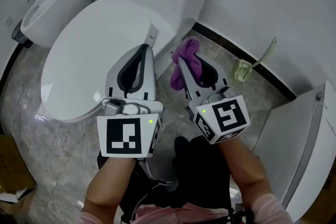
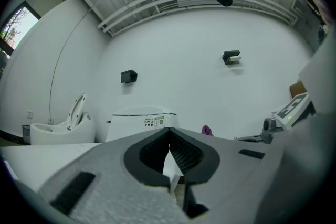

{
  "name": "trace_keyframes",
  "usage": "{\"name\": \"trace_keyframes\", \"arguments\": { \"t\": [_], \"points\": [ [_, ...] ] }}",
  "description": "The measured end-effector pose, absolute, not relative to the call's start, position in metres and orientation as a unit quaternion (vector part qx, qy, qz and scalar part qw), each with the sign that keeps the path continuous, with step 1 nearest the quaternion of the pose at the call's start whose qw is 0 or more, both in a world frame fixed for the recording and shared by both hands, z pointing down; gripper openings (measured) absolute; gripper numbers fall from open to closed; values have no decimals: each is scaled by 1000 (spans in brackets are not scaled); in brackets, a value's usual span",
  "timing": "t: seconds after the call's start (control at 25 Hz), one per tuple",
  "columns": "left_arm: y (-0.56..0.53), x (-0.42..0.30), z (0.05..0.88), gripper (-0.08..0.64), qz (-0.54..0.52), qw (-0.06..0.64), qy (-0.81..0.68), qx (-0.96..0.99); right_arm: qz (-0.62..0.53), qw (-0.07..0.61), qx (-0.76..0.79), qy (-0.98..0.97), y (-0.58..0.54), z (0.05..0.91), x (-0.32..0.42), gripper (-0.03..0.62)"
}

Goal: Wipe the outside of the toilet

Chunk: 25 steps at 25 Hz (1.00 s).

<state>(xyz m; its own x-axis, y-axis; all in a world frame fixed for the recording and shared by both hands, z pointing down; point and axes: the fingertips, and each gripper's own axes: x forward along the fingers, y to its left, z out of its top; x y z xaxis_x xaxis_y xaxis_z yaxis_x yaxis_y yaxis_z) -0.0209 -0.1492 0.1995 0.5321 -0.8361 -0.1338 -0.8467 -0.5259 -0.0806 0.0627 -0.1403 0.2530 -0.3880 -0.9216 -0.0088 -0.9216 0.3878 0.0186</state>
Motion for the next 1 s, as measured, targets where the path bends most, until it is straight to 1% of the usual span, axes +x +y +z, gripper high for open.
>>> {"name": "trace_keyframes", "arguments": {
  "t": [0.48, 0.64, 1.0],
  "points": [
    [-148, -20, 201, 8, 37, 59, 486, -871, -18, -12, 561, -828, -144, 252, 66, 78],
    [-148, -21, 200, 8, 38, 68, 487, -870, -17, -12, 562, -827, -144, 254, 66, 78],
    [-145, -25, 204, 8, 29, 55, 491, -869, -13, -16, 560, -828, -147, 257, 62, 78]
  ]
}}
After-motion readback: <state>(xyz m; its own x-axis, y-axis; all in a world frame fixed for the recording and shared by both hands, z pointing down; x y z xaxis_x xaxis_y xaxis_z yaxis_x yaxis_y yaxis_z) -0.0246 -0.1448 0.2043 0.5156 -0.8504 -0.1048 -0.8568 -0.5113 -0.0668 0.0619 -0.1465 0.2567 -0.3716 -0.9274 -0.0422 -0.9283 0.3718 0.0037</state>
